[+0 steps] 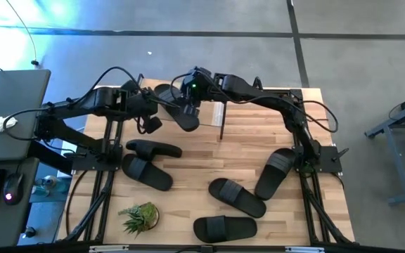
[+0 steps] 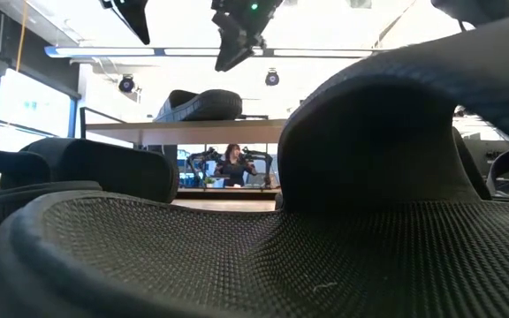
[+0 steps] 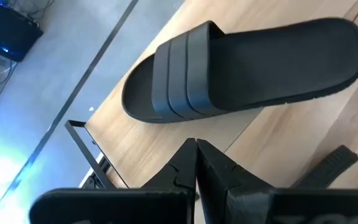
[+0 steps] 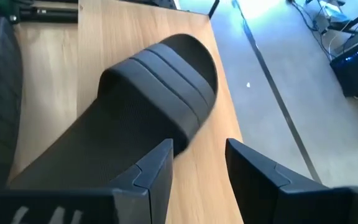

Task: Pick and place slides into the shelf
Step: Put the black slide on the shelf

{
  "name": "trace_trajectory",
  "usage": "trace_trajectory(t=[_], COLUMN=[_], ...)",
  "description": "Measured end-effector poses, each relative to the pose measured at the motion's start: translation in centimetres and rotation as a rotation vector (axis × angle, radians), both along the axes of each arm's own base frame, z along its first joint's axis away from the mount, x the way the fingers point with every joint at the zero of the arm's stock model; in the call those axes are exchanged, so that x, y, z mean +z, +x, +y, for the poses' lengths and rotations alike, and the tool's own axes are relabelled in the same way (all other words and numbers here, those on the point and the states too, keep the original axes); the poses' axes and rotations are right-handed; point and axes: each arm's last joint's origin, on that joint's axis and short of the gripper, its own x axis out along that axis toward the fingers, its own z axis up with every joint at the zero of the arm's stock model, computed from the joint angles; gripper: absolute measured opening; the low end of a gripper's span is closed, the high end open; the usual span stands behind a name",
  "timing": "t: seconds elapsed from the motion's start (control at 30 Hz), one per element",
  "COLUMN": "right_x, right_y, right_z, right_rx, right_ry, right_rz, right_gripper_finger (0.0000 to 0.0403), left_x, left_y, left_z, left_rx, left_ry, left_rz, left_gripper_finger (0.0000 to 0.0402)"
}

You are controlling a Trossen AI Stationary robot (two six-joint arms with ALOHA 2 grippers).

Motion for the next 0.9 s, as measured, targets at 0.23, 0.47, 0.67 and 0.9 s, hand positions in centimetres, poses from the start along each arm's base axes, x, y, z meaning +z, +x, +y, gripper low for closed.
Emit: trace_trajectory(t=[0.23,0.47,0.67,0.9], right_x=[2.4,4.3,5.5,4.9], right_y=[-2.6,-5.2,-7.5,-8.4], right_z=[0.6,1.2,-0.2,-1.8], right_rx=[-0.001,0.113,0.203,0.216], right_ry=[0.008,0.131,0.286,0.408], right_rz=[0.030,0.042,0.003,0.003], right_gripper_finger=[0.0140,0.0140,0.0121,0.0066], left_x=[0.5,0.8,0.6,-4.5], left_y=[-1.2,-1.5,-1.3,-1.5], left_z=[1.0,2.2,3.2,4.7], left_rx=[0.027,-0.039,-0.112,-0.075], left_ry=[-0.022,-0.128,-0.197,-0.324], left_rz=[-0.032,-0.102,-0.170,-0.126], left_gripper_finger=[0.0001,0.0001,0.0001,0.0000])
